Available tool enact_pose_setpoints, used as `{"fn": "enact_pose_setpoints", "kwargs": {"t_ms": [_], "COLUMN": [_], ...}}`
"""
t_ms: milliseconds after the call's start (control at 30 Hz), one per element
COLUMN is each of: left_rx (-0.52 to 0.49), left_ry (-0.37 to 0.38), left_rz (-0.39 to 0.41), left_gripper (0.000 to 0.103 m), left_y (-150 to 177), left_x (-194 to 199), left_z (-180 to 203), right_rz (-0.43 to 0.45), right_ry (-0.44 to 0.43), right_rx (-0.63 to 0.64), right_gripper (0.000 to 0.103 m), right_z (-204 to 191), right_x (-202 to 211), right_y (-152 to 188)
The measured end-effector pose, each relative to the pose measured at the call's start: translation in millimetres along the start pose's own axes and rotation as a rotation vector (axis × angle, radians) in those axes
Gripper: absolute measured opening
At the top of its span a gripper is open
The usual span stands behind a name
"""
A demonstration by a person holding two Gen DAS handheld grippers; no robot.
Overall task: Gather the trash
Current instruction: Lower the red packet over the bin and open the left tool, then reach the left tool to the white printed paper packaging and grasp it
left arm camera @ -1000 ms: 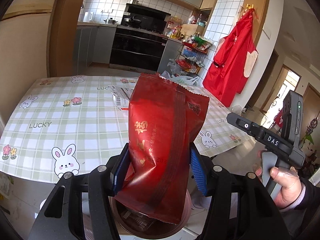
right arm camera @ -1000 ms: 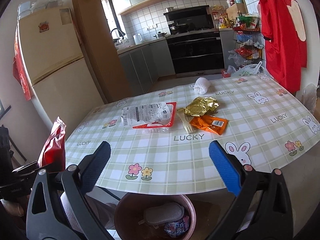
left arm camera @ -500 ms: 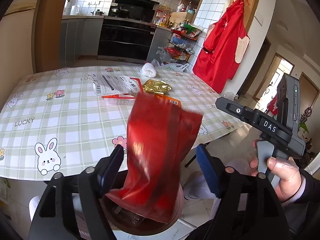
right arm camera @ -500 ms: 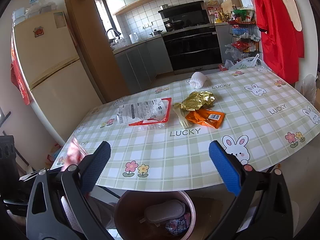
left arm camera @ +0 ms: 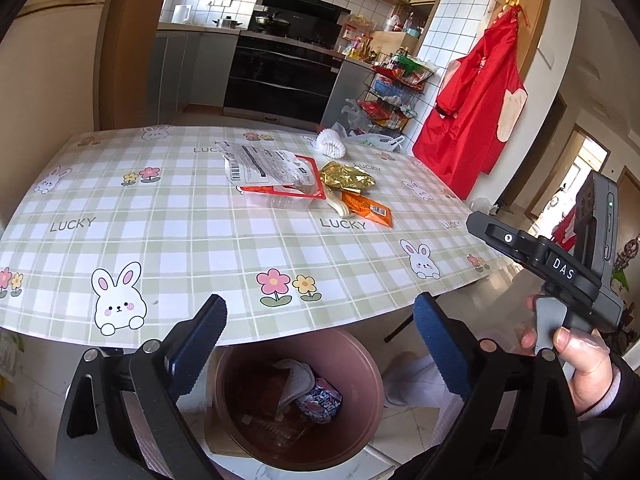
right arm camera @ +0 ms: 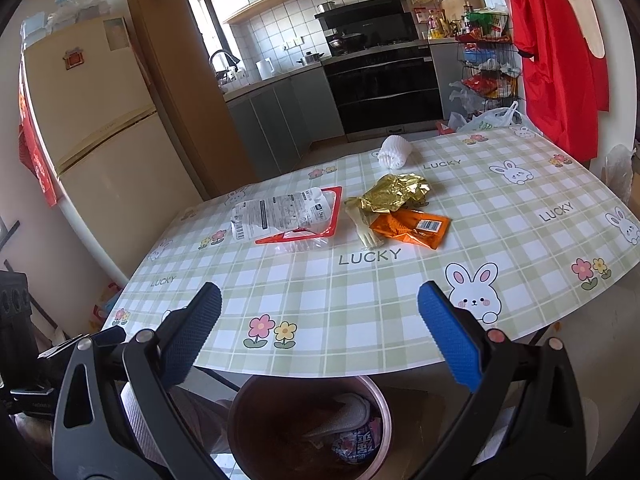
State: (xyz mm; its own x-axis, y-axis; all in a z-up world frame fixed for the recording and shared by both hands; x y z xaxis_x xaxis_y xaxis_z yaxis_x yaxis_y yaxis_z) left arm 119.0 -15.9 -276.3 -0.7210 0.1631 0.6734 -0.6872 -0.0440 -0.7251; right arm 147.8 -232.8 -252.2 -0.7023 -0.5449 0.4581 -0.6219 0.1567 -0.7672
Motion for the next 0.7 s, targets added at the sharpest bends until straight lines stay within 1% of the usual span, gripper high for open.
{"fn": "enact_pose_setpoints", "kwargs": {"t_ms": [367,500,600,700], "left_rx": [0.011,0.01,0.03,0.072], "left_ry": [-0.001,-0.01,-0.013,-0.022], "left_rz": [-0.01,-0.02,-0.027,-0.013], "left_gripper": [0.092,0.092,0.092,0.092], "left_y": [0.3,-1.2,-10.5,-25.6], "left_x": [-1.6,-9.5,-20.2,-34.2], "left_z": [-3.8,-9.3,-17.4,-30.7], "right_rz": [-0.023,-0.052,-0.076,-0.086], "right_ry": [0.013,0.034,0.049,0.074], "right_rx": [0.0,0.044,0.055,0.027], "right_gripper": [0.097,0.097,0.097,0.097], "right_z": [2.4,7.2,16.6,31.9], "right_x": [-2.9,-8.5,-15.3,-22.6], "right_y": [3.8,5.3,6.5,5.3]}}
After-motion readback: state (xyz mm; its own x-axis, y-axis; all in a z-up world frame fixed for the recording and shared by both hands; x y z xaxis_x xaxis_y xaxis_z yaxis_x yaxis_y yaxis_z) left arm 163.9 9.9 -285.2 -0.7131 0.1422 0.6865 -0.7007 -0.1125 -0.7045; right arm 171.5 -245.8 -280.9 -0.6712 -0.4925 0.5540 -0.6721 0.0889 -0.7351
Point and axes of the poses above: each gripper's, at about its wrist camera, not at the fingertips, and x roughly against the way its jaws point, z to its right, y to its underside, the point moved 9 cm from there along -x, roughly the way its jaws point, and after that the axes turned 14 degrees about -y, right-handed, at the moved point
